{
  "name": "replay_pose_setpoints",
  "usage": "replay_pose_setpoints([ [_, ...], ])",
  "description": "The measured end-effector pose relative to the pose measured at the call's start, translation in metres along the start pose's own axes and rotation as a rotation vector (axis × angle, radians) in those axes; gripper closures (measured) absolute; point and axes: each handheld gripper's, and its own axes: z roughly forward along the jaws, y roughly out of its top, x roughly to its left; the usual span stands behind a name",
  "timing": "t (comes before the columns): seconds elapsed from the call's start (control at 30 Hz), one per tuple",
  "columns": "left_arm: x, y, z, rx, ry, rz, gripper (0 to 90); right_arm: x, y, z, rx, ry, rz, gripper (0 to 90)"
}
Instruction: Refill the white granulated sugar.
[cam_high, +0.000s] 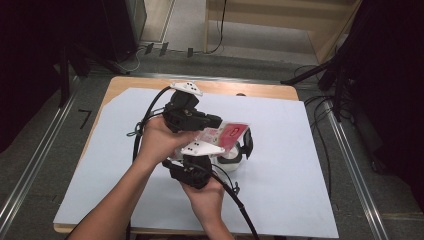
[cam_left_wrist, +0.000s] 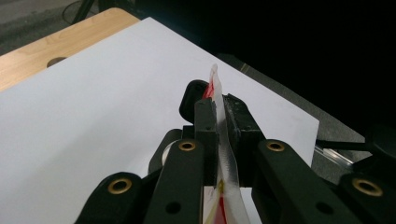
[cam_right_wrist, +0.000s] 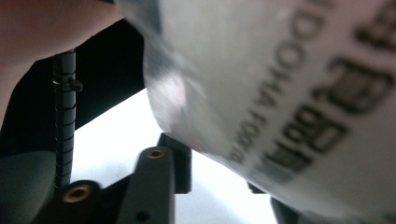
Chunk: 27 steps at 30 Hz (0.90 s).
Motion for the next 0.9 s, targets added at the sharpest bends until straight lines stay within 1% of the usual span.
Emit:
replay_pose_setpoints([
  [0.03, -0.0001, 0.0010, 0.0004, 0.004, 0.000, -0.003, 85.1, 0.0001, 0.0003, -0.0006, -0.002, 0.000, 0.001, 70.0],
  [0.17, -0.0016, 0.0041, 0.0028, 0.019, -0.003, 0.008, 85.1, -0.0010, 0.0008, -0.0023, -0.011, 0.000, 0.012, 70.4],
  [0.27, -0.0023, 0.0055, 0.0037, 0.018, -0.003, 0.000, 85.1, -0.0017, 0.0009, -0.0031, -0.015, -0.002, 0.017, 70.4],
  [0.37, -0.0020, 0.0055, 0.0048, 0.019, -0.003, 0.007, 85.0, -0.0026, 0.0012, -0.0029, -0.019, -0.004, 0.019, 70.3],
  [0.47, -0.0019, 0.0044, 0.0052, 0.018, 0.000, 0.002, 84.9, -0.0035, 0.0001, -0.0015, -0.016, -0.002, 0.025, 70.2],
  [0.6, -0.0038, 0.0052, 0.0028, 0.014, 0.003, 0.016, 85.0, -0.0012, 0.0006, -0.0022, -0.025, -0.010, 0.011, 70.0],
  [0.63, -0.0034, 0.0047, 0.0036, 0.010, -0.003, 0.010, 85.0, -0.0012, 0.0006, -0.0022, -0.026, -0.011, 0.011, 70.0],
  [0.7, -0.0015, 0.0035, 0.0045, 0.018, -0.002, 0.012, 85.0, -0.0019, -0.0002, -0.0014, -0.022, -0.008, 0.016, 69.7],
  [0.77, -0.0015, 0.0020, 0.0051, 0.011, -0.006, 0.005, 85.1, -0.0021, -0.0015, -0.0008, -0.017, -0.010, 0.017, 69.5],
  [0.83, -0.0017, 0.0020, 0.0050, 0.010, -0.006, 0.007, 85.1, -0.0018, -0.0021, -0.0010, -0.017, -0.009, 0.014, 69.5],
  [0.9, -0.0024, 0.0020, 0.0045, 0.013, 0.003, 0.014, 85.1, -0.0016, -0.0021, -0.0009, -0.018, -0.007, 0.015, 69.1],
])
